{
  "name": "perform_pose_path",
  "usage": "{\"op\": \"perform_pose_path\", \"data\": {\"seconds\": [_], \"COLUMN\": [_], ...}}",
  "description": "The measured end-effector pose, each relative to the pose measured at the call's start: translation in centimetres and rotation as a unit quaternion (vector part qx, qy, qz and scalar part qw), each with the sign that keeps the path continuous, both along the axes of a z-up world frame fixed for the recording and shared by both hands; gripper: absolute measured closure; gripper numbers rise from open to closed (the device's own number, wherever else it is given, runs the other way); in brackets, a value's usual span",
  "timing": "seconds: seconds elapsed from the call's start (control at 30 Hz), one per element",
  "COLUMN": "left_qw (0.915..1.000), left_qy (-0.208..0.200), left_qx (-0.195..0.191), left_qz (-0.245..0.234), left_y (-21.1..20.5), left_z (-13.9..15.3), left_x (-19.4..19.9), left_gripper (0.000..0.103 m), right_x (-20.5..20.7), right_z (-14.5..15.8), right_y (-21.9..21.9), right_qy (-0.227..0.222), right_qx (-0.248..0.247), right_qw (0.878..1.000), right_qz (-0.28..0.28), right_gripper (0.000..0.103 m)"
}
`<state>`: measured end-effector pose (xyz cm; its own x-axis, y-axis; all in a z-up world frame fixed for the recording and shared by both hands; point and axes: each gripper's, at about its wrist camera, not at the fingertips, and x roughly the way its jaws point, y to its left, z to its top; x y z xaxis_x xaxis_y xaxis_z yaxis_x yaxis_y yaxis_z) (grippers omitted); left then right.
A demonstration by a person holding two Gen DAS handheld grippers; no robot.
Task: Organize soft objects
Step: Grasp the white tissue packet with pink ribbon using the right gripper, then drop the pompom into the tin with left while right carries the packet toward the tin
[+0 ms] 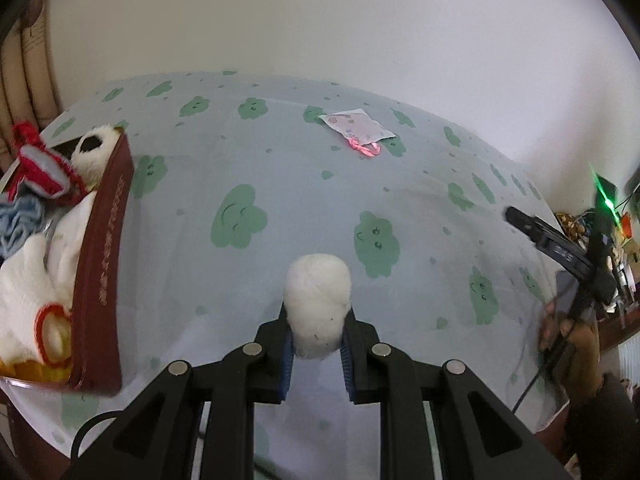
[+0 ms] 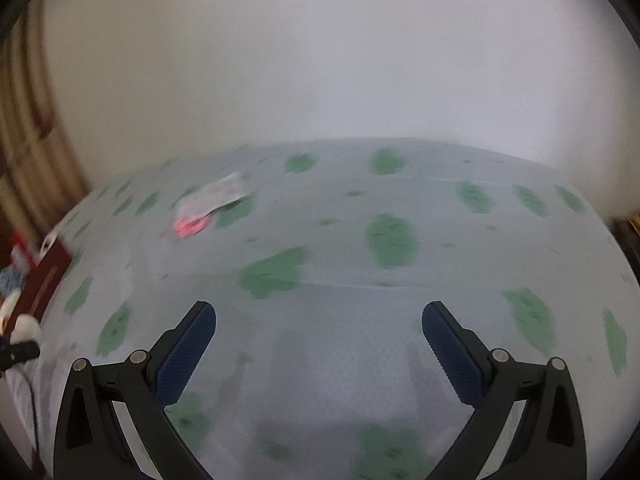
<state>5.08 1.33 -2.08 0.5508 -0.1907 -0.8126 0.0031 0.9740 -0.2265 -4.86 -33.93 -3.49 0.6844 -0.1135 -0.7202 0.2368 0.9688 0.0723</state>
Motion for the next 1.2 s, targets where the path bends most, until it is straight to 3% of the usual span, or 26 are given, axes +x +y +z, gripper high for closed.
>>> {"op": "perform_pose_path", "data": {"seconds": [0.13,0.23,0.47,0.53,0.73,0.83,0.9,0.93,0.97,1.0,1.2], "left_qw": [1.0000,0.9999,0.9999,0.9999,0.9997,0.9994,0.9995,0.9995,0.9995,0.9994,0.9994], "left_qy": [0.004,0.005,-0.001,0.001,0.009,0.012,0.012,0.013,0.014,0.016,0.011], "left_qx": [0.004,-0.010,-0.012,-0.013,-0.020,-0.032,-0.029,-0.027,-0.027,-0.028,-0.030], "left_qz": [0.000,0.005,-0.003,-0.006,-0.004,0.006,0.008,0.010,0.012,0.012,0.014], "left_y": [0.5,1.0,0.9,0.9,1.7,2.4,2.5,2.5,2.6,2.6,2.3], "left_z": [-0.2,-0.3,0.1,0.0,-0.4,-0.5,-0.5,-0.6,-0.6,-0.6,0.1], "left_x": [-0.3,-0.5,-0.1,0.1,0.7,0.8,0.9,0.8,0.8,0.8,0.4], "left_gripper": [0.083,0.083,0.083,0.082,0.082,0.082,0.082,0.082,0.082,0.082,0.079], "right_x": [5.7,11.0,20.9,22.8,26.6,26.5,26.0,25.6,25.2,24.7,20.7], "right_z": [0.4,0.1,-2.7,-3.8,-6.5,-6.3,-6.1,-5.7,-5.4,-4.9,-3.4], "right_y": [2.7,4.0,7.8,8.3,7.0,7.3,7.3,7.5,7.6,7.7,8.1], "right_qy": [0.019,0.045,0.130,0.151,0.201,0.189,0.182,0.175,0.171,0.166,0.150], "right_qx": [0.036,0.043,-0.018,-0.044,-0.018,-0.025,-0.025,-0.027,-0.027,-0.028,0.003], "right_qw": [0.996,0.991,0.975,0.971,0.965,0.965,0.966,0.967,0.967,0.968,0.971], "right_qz": [0.084,0.117,0.179,0.182,0.170,0.179,0.181,0.185,0.187,0.186,0.188], "right_gripper": [0.000,0.000,0.000,0.000,0.000,0.003,0.016,0.036,0.070,0.085,0.088]}}
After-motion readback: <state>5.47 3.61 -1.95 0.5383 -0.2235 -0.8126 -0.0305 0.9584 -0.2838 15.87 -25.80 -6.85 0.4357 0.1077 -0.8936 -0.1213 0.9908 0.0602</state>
